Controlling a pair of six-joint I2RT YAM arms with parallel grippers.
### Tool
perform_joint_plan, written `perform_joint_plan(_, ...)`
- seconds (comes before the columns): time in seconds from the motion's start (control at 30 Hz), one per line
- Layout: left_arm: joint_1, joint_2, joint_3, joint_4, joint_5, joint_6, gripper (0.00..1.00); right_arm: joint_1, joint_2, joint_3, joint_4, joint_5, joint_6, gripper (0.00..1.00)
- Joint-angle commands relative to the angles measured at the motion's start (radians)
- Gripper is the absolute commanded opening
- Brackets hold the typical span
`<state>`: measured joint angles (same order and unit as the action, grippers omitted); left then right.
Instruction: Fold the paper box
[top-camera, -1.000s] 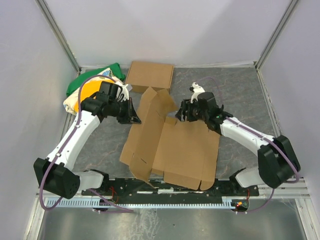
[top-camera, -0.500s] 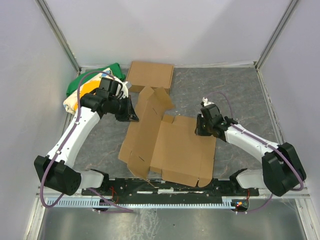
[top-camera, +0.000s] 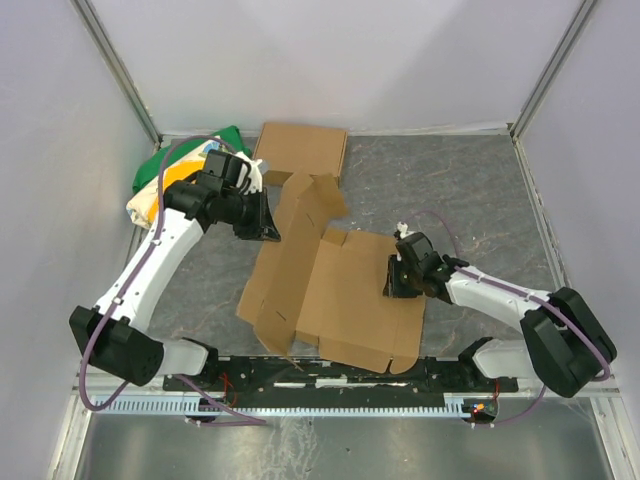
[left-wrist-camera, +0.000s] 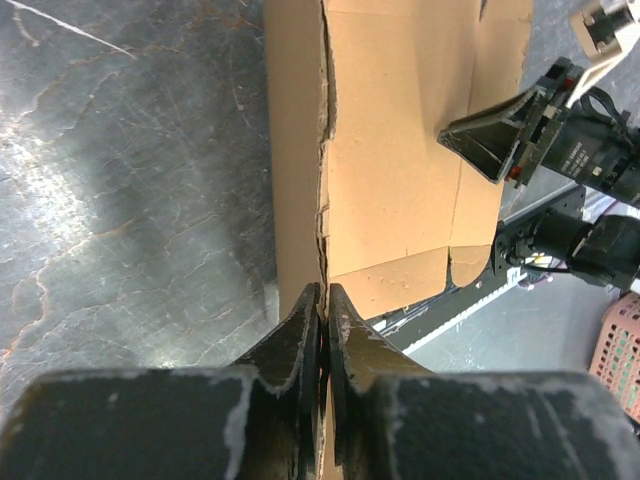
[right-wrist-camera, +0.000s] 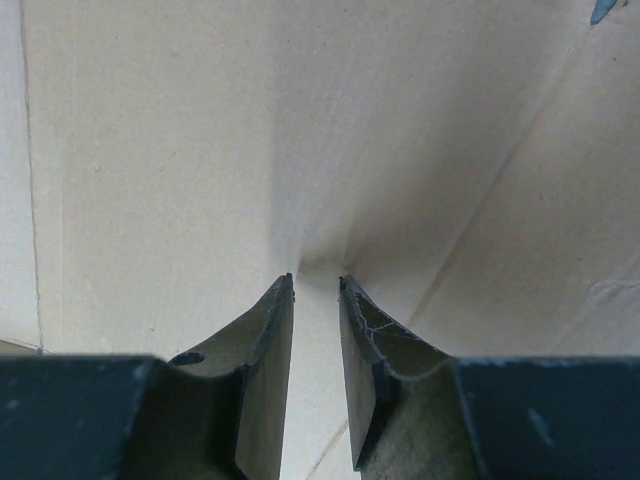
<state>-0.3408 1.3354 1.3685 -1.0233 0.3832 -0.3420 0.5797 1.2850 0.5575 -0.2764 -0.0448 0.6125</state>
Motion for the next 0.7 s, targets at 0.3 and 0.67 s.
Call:
perform_joint_plan(0.3, -0.188, 0.062, 0.023, 0.079, -0.057, -0.056, 0.2, 0.104, 0.096, -0.003, 0.108, -0.017, 0.052, 0.34)
perform_joint_plan(0.67, -0.189, 0.045, 0.042, 0.082, -0.05, -0.057, 0.43, 0.123, 0.12, 0.017, 0.11, -0.009, 0.05, 0.34)
